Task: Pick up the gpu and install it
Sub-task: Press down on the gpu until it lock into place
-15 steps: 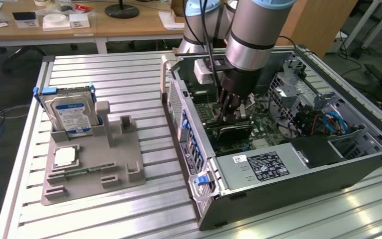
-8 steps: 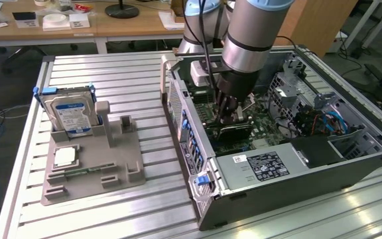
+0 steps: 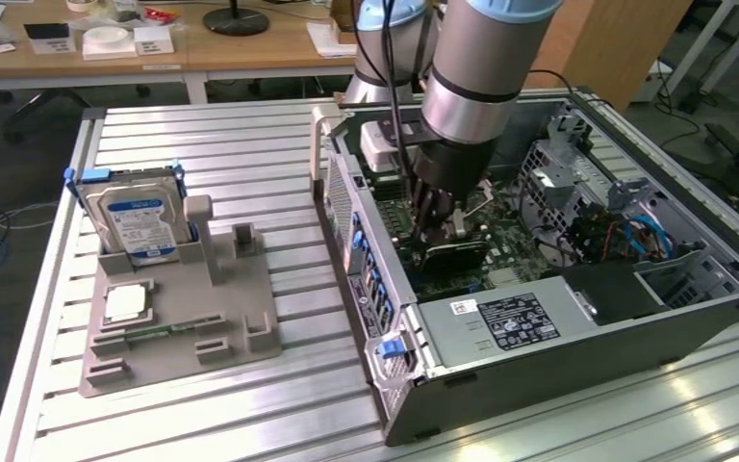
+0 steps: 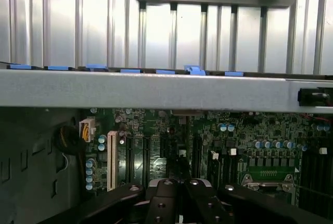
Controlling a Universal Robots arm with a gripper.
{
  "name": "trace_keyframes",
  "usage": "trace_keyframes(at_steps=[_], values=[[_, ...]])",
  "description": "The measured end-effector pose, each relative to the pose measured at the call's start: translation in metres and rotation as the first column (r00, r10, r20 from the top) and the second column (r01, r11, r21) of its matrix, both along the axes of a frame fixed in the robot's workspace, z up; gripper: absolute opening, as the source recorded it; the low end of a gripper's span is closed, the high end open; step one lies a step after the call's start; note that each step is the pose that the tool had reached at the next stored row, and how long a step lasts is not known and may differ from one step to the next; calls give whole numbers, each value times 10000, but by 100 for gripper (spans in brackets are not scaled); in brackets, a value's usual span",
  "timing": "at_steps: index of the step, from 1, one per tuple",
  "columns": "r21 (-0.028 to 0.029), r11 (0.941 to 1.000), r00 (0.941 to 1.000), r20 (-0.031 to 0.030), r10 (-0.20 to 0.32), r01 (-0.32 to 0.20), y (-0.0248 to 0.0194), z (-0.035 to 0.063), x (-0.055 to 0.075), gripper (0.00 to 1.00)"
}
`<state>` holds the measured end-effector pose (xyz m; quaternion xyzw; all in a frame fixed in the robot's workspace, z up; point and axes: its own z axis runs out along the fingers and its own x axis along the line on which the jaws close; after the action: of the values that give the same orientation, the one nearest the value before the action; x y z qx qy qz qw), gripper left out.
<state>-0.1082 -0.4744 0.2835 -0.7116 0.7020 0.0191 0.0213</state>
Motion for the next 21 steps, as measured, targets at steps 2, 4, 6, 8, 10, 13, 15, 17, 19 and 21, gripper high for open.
trace_keyframes(at_steps=[2, 4, 6, 8, 10, 13, 15, 17, 19, 21], values=[[0, 10000, 10000, 0, 60, -60, -3, -2, -34, 10], [1, 10000, 10000, 1, 85, -85, -9, -3, -63, 10], [-1, 10000, 10000, -1, 92, -92, -27, -3, -69, 10], [0, 10000, 10000, -3, 94, -94, -55, -3, -75, 10], [0, 10000, 10000, -3, 97, -97, -82, -4, -87, 10], [0, 9999, 9999, -6, 119, -119, -110, -6, -111, 10], [-1, 9999, 9999, -9, 135, -135, -121, -8, -130, 10], [-6, 9999, 9999, -9, 153, -153, -124, -11, -153, 10], [-9, 9998, 9998, -11, 187, -187, -127, -12, -183, 10], [-10, 9997, 9997, -12, 229, -229, -130, -13, -211, 10]])
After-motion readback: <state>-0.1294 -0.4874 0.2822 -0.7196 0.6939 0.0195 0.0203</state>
